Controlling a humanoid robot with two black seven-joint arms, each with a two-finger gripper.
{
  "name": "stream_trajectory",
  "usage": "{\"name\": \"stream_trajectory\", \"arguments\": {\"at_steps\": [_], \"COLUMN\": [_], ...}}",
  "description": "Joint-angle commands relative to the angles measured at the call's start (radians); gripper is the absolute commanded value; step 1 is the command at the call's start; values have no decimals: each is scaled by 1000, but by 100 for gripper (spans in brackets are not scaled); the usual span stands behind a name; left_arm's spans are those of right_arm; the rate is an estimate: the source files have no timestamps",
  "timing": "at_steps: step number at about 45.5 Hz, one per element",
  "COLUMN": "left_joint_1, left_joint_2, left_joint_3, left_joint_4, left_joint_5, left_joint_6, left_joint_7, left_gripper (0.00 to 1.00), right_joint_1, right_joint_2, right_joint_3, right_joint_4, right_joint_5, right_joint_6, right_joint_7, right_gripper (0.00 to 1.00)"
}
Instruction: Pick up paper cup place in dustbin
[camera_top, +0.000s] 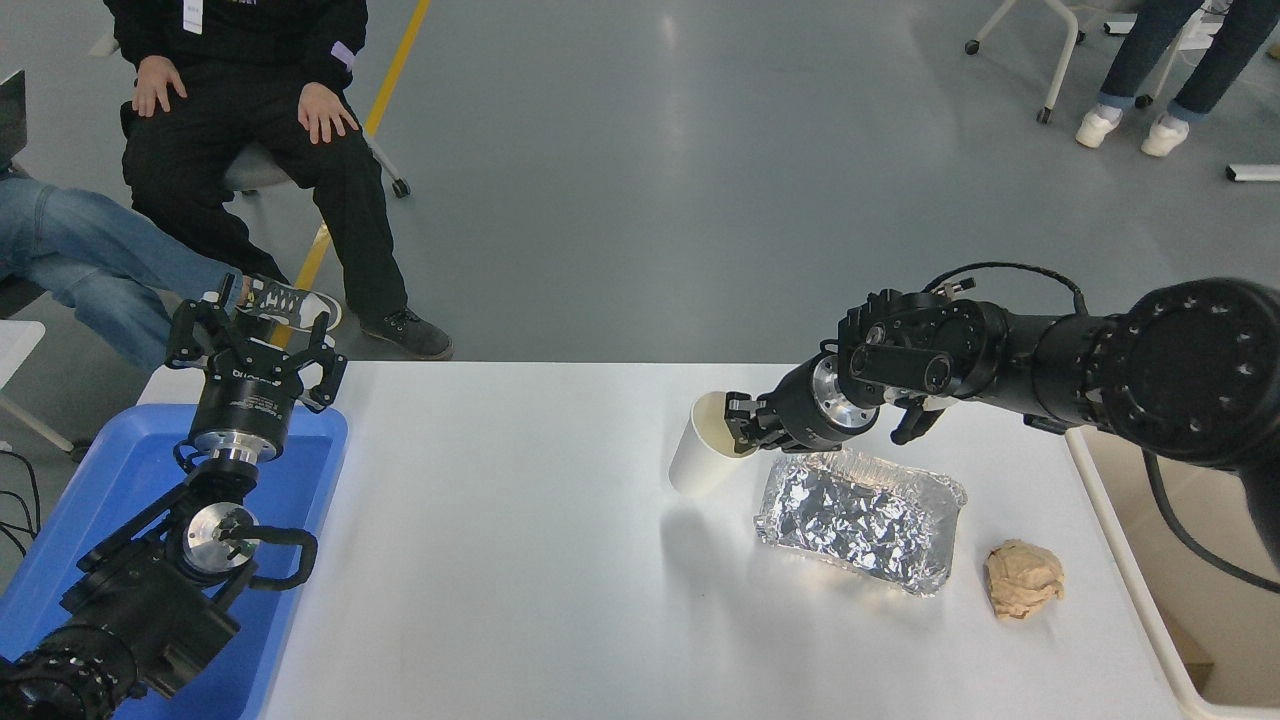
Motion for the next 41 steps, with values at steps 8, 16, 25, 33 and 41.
{"name": "stream_trajectory", "arguments": {"at_steps": [8,16,25,33,41], "left_joint_1": [0,0,0,0,0], "left_joint_2": [0,0,0,0,0], "left_joint_3": [0,0,0,0,0], "left_joint_4": [0,0,0,0,0], "left_joint_5": [0,0,0,0,0], "left_joint_6": [0,0,0,2,2], "left_joint_7": [0,0,0,0,0], "left_gripper": [99,99,99,99,99], "right_joint_1": [432,604,737,808,794], "right_joint_2": [-68,-71,-114,-149,-148], "right_joint_3": [-180,-223,-246,-248,-252], "right_joint_4": [203,310,373,412,410], "right_joint_5": [7,7,7,7,6], "right_joint_6": [152,152,152,152,152], "right_joint_7": [-1,-1,-1,-1,-1], "right_gripper": [0,0,0,0,0]}}
